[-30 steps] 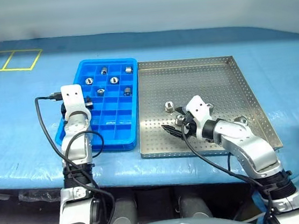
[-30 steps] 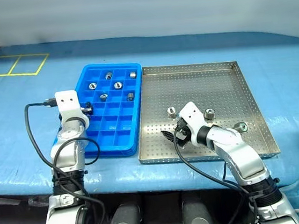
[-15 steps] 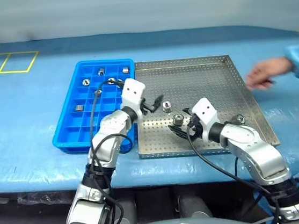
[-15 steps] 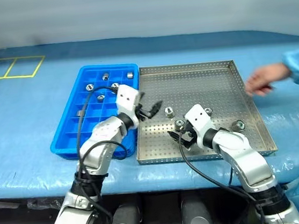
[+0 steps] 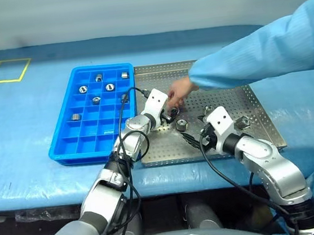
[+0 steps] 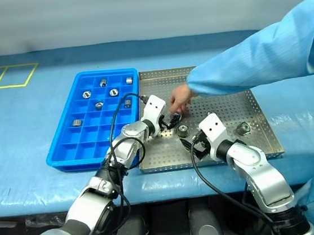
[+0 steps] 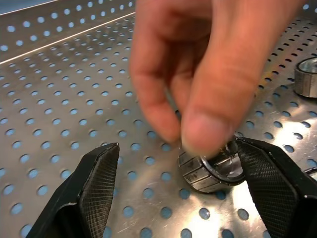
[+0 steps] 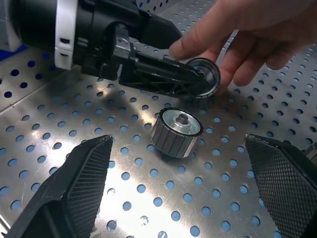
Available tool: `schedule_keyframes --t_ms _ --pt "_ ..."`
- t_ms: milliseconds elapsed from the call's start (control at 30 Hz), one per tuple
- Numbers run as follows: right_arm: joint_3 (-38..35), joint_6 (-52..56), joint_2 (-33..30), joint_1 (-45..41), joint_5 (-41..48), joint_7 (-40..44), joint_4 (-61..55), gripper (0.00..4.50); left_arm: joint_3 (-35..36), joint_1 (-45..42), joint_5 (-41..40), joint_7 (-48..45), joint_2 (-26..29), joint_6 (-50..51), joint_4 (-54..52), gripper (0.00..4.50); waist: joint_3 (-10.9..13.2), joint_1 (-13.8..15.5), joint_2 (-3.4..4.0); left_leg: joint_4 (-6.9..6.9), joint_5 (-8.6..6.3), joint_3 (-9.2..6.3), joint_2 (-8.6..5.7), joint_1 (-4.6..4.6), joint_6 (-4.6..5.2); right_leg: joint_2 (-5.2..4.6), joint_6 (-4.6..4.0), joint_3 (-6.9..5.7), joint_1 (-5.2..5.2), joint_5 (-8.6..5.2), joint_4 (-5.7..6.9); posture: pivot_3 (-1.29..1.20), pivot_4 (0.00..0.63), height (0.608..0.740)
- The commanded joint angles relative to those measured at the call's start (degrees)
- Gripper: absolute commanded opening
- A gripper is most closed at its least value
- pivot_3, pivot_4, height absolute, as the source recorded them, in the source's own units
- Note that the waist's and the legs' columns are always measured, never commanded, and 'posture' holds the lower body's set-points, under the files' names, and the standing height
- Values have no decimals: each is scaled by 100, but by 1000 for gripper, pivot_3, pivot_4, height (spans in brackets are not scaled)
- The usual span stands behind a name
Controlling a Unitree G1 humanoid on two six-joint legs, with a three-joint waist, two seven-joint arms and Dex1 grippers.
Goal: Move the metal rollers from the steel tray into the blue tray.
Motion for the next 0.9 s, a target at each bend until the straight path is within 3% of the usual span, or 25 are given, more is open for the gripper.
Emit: schedule_keyframes --t_ms 33,600,900 --pt "-119 -12 11 52 6 -65 -233 4500 46 32 79 -13 -3 -47 176 4040 0 -29 0 2 0 0 0 3 0 0 0 0 2 0 2 -46 150 740" --pt "-26 -41 -8 -116 -18 -35 -118 4500 208 71 95 -32 13 -39 37 4040 -1 -126 1 -3 0 0 0 2 0 1 1 2 1 1 2 -23 150 740" --pt "-153 0 -85 -48 13 -33 -204 4500 311 226 7 -176 110 12 -559 4040 -1 -133 1 -6 0 0 0 2 0 1 1 3 -2 1 2 -27 150 740"
